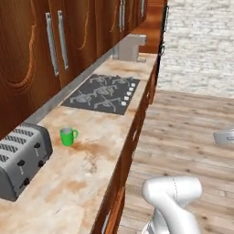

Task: Clear the mugs and bowl far away from the sink.

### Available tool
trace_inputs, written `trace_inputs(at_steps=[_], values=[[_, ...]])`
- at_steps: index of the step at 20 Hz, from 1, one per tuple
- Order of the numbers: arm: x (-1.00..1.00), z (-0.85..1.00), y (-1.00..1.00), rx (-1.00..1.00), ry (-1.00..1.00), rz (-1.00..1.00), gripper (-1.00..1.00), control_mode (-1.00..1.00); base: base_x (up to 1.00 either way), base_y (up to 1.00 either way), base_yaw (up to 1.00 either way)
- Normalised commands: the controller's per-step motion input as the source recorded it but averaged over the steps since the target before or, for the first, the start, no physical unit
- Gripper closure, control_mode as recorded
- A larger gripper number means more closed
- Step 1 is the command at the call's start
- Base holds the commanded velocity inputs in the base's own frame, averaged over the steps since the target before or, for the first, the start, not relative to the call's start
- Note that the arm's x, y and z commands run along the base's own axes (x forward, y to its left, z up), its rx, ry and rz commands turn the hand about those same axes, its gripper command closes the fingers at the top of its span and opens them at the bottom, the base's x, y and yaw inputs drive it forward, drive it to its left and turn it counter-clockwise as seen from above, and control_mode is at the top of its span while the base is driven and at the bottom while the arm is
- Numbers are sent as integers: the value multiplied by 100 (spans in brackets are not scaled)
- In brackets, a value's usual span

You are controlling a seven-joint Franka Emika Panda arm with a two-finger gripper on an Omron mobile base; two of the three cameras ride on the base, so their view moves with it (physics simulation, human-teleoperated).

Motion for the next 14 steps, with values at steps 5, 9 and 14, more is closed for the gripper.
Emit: trace_inputs(at_steps=[5, 9, 14], values=[[0, 0, 0, 0, 0, 0, -100, 100, 0, 0, -100], [0, 0, 0, 0, 0, 0, -100, 100, 0, 0, -100], [0, 0, 0, 0, 0, 0, -100, 100, 0, 0, -100]])
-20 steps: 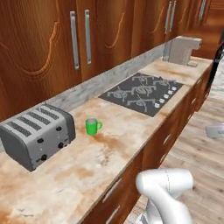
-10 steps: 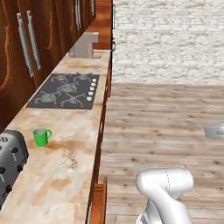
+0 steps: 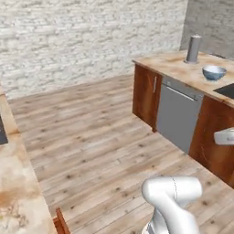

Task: Clear the mugs and bowl far away from the sink.

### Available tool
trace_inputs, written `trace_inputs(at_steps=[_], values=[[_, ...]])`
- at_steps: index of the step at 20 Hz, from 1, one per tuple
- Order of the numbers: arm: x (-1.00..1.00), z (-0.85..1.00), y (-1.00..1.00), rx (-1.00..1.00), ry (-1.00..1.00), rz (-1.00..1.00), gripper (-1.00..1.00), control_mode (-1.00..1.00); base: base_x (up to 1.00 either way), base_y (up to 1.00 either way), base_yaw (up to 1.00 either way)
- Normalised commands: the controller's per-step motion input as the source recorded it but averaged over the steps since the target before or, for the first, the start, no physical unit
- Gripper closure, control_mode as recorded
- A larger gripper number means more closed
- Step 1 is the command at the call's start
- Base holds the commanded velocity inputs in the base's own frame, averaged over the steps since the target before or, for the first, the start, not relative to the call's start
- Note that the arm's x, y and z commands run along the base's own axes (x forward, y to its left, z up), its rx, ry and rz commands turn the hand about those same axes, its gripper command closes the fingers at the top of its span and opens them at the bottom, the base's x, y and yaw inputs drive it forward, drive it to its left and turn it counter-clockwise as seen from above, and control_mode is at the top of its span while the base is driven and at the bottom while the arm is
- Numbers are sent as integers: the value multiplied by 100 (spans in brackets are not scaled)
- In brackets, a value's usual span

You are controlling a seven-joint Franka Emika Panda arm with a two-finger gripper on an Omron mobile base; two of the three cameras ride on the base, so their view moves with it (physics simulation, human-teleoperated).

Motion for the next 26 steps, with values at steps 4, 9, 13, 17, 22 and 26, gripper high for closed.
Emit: trace_inputs(at_steps=[4, 9, 13, 17, 22, 26], values=[[0, 0, 0, 0, 0, 0, -100, 100, 0, 0, -100], [0, 0, 0, 0, 0, 0, -100, 100, 0, 0, -100], [0, 0, 0, 0, 0, 0, -100, 100, 0, 0, -98], [0, 0, 0, 0, 0, 0, -100, 100, 53, 1, -79], [0, 0, 0, 0, 0, 0, -100, 100, 100, 48, -42], [0, 0, 0, 0, 0, 0, -100, 100, 100, 25, -22]])
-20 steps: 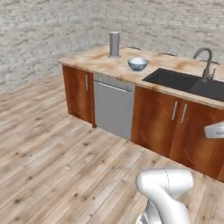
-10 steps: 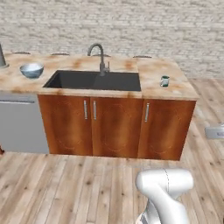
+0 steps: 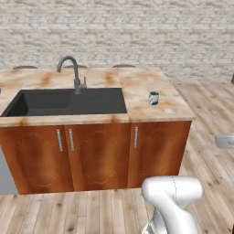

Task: Clear the mugs and bowl far away from the sink.

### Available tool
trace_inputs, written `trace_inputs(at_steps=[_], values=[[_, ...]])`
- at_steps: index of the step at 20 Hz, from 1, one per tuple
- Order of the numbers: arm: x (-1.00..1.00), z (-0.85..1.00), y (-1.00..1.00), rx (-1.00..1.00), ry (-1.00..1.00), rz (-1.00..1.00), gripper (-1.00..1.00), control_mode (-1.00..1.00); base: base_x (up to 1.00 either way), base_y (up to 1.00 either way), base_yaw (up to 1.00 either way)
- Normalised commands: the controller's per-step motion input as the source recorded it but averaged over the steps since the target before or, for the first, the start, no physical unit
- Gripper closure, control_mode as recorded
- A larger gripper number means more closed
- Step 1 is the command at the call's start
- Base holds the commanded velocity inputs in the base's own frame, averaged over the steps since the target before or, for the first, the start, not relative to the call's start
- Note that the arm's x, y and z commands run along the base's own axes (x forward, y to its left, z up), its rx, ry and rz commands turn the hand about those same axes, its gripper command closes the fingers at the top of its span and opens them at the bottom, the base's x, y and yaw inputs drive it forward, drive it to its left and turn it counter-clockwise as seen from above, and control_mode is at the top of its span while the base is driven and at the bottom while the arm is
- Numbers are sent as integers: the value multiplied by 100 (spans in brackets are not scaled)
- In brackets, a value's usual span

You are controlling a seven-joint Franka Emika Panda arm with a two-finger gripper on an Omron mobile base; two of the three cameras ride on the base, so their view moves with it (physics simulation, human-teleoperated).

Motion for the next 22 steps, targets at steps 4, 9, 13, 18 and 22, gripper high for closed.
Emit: trace_inputs(at_steps=[4, 9, 13, 18, 22], values=[[0, 0, 0, 0, 0, 0, -100, 100, 100, 23, -27], [0, 0, 0, 0, 0, 0, -100, 100, 100, 58, -55], [0, 0, 0, 0, 0, 0, -100, 100, 100, 93, -62], [0, 0, 0, 0, 0, 0, -100, 100, 99, 96, -58], [0, 0, 0, 0, 0, 0, -100, 100, 100, 80, -29]])
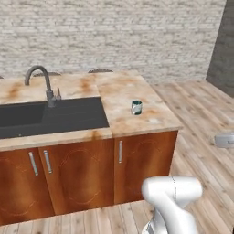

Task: Clear the mugs and bowl far away from the sink.

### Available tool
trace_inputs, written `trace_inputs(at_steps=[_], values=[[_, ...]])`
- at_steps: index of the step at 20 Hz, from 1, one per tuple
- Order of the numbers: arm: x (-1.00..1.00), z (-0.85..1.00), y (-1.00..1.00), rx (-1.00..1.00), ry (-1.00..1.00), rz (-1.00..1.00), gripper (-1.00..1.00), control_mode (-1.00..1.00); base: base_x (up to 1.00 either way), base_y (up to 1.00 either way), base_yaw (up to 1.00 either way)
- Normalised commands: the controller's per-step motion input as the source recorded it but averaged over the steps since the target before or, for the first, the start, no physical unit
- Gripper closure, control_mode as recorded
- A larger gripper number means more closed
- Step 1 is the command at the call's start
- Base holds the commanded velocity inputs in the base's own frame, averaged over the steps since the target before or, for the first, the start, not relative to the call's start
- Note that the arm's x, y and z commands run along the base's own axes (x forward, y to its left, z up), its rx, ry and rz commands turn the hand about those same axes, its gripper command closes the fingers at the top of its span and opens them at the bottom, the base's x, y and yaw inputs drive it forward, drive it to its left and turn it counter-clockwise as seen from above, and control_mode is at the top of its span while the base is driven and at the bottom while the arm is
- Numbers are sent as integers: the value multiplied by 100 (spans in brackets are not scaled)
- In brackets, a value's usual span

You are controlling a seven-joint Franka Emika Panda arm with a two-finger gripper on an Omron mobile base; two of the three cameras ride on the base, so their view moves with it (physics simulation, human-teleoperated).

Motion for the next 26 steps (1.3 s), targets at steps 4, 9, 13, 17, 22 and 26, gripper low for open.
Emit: trace_inputs(at_steps=[4, 9, 13, 17, 22, 26], values=[[0, 0, 0, 0, 0, 0, -100, 100, 70, -88, 10], [0, 0, 0, 0, 0, 0, -100, 100, 69, -88, 5], [0, 0, 0, 0, 0, 0, -100, 100, 100, 59, -8], [0, 0, 0, 0, 0, 0, -100, 100, 100, 100, -27], [0, 0, 0, 0, 0, 0, -100, 100, 71, 100, -48], [0, 0, 0, 0, 0, 0, -100, 100, 70, 95, -59]])
